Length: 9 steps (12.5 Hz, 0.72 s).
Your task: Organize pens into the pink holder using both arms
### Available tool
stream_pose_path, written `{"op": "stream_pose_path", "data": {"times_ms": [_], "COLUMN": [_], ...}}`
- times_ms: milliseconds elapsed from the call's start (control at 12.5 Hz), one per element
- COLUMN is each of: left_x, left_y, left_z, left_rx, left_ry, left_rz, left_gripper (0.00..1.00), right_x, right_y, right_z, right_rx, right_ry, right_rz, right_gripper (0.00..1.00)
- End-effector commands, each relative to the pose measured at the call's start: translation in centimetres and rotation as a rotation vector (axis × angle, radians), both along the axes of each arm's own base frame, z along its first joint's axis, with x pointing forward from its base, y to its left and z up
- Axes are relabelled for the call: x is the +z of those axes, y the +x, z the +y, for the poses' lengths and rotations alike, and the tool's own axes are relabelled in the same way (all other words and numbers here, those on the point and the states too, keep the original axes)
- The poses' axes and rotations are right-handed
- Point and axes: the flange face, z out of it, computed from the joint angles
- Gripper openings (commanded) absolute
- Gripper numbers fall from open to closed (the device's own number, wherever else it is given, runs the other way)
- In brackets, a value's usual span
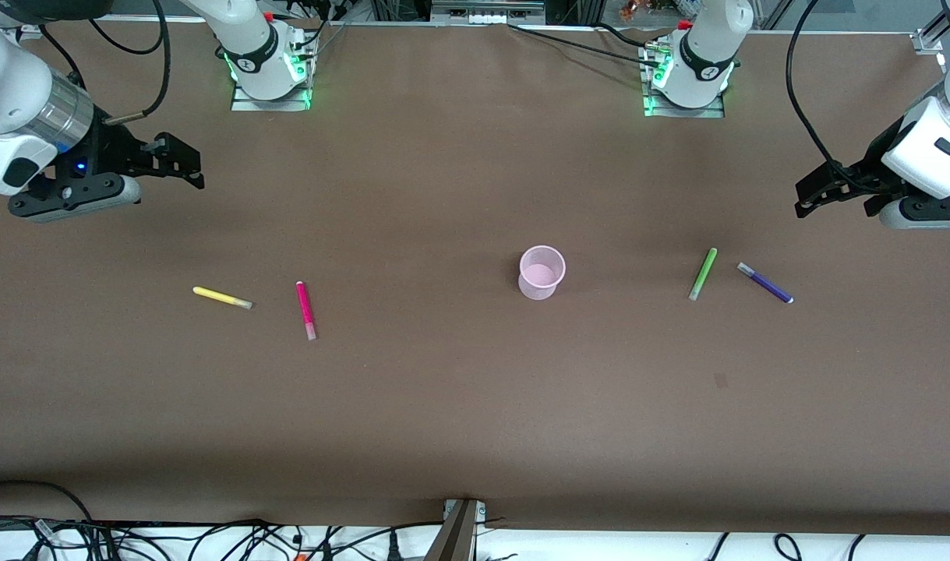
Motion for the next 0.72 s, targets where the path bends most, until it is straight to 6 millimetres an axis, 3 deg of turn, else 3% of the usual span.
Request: {"op": "stream_pose_path", "data": {"times_ms": [0,240,640], "left_x": [0.7,0.7,0.0], "left_y": [0.1,0.1,0.1], "left_z": [0.2,0.2,0.3], "left_rx": [-0.002,-0.001,0.002], "left_ry": [0.018,0.02,0.024], "left_rz": [0.003,0.003,0.027], "left_gripper": [1.0,1.0,1.0], "right_x": [-0.2,-0.5,-0.4], "right_y": [0.2,0.6,2.0], "right_z": [-0.6,-1.6,-1.2], "right_rx": [0.005,-0.006,-0.009], "right_ry": [-0.017,-0.043,-0.055], "right_rz": [-0.021,-0.023,-0.093], "right_gripper": [1.0,1.0,1.0]}}
